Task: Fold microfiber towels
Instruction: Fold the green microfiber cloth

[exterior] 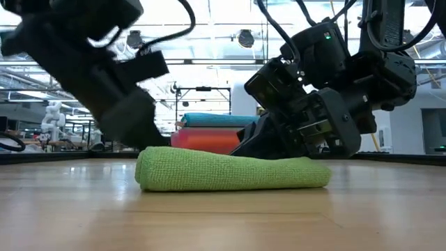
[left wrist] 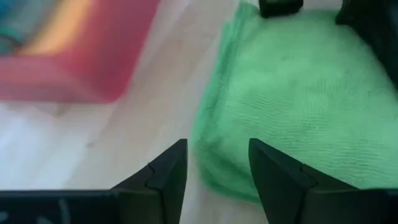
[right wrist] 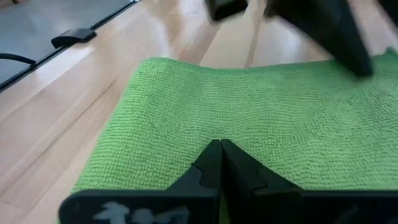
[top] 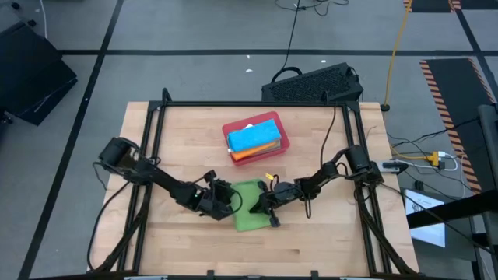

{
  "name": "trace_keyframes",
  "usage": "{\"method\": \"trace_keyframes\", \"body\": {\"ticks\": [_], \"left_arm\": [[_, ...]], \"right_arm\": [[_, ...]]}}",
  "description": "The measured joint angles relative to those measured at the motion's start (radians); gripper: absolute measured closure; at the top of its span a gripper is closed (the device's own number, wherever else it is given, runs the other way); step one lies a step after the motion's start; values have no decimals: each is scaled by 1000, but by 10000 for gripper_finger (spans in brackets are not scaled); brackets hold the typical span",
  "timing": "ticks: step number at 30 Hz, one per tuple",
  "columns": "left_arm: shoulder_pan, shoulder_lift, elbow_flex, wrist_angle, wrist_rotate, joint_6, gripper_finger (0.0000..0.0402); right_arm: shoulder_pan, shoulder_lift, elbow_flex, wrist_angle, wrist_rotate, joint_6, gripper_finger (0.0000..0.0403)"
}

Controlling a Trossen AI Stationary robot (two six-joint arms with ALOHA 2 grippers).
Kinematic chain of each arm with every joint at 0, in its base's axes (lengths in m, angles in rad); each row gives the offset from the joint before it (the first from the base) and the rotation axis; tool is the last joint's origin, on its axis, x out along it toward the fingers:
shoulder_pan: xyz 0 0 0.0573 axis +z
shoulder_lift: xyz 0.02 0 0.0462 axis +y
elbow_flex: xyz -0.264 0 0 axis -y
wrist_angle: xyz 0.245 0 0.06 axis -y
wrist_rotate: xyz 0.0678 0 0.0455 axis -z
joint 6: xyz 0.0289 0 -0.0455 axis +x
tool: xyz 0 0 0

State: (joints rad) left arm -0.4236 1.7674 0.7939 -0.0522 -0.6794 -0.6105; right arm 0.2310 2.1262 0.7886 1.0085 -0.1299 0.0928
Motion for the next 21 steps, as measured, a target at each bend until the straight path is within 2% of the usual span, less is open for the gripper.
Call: {"method": "trace_keyframes", "body": {"ticks": [5,11,17,21], "left_arm": [[-31,-111,0,-66,-11,14,229],[-103,-136,-1,70,-20,121,229],[-189,-117,0,297,-13,258,229],[-225,-82,34,315,8,300,229]], "right_arm": [[0,-19,-2,9,0,-4,403],[0,-102,-3,-19,-1,-10,403],[42,-248,-2,-236,18,-7,398],[117,-342,-2,-444,154,-1,375]]}}
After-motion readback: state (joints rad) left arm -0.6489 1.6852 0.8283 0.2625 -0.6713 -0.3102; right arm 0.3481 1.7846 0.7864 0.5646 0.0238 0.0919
